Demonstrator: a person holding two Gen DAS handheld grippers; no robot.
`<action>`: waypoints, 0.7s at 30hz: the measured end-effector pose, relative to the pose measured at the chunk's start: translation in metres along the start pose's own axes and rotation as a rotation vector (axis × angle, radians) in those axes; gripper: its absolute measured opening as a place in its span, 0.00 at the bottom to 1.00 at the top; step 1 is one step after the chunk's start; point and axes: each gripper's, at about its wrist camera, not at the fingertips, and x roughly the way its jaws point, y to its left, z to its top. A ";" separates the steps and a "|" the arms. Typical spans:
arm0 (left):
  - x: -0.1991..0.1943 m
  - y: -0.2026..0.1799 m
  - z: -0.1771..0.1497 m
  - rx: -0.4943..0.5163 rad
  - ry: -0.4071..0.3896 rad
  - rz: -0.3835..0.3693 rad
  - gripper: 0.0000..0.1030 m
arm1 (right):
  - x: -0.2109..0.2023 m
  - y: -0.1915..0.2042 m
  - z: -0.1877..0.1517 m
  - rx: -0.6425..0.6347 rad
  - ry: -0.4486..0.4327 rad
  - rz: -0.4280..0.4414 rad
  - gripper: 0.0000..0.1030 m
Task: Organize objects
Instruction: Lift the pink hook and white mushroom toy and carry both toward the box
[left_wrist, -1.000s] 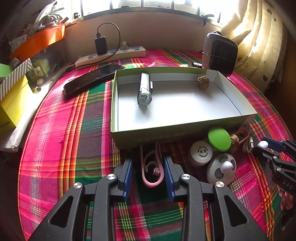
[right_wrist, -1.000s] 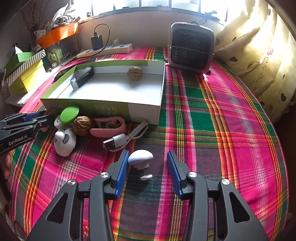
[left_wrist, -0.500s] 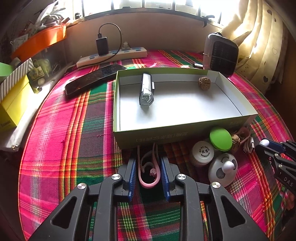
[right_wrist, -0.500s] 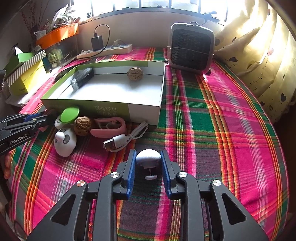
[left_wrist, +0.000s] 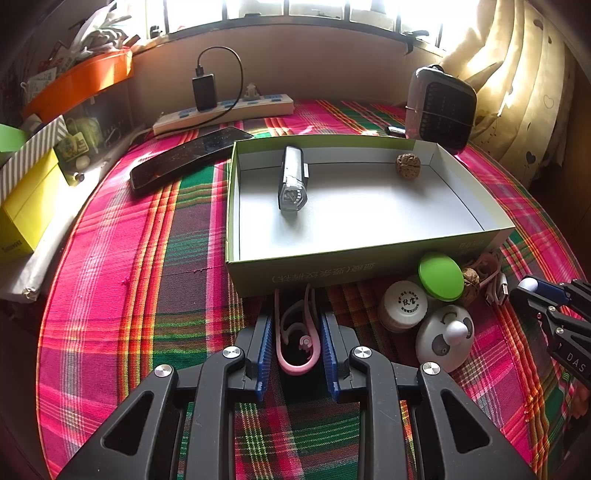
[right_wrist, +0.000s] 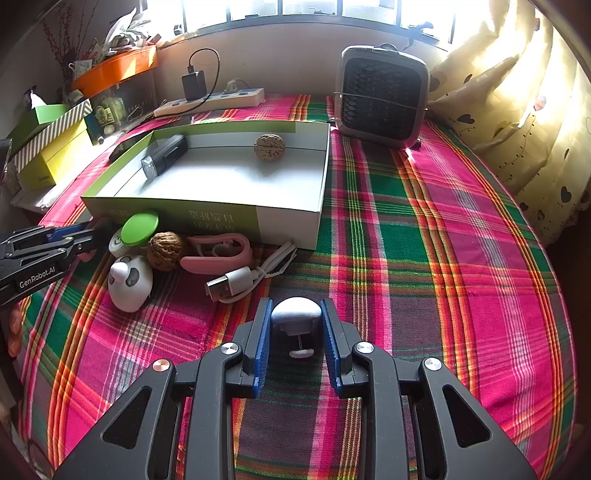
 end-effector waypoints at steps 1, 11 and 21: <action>0.000 0.000 0.000 -0.002 0.000 0.000 0.21 | 0.000 0.000 0.000 0.000 0.000 0.000 0.26; -0.004 -0.001 0.001 0.000 -0.003 -0.011 0.21 | -0.004 0.000 0.001 0.002 -0.019 -0.001 0.26; -0.020 -0.002 0.006 0.005 -0.047 -0.017 0.21 | -0.013 0.001 0.008 0.000 -0.051 0.009 0.26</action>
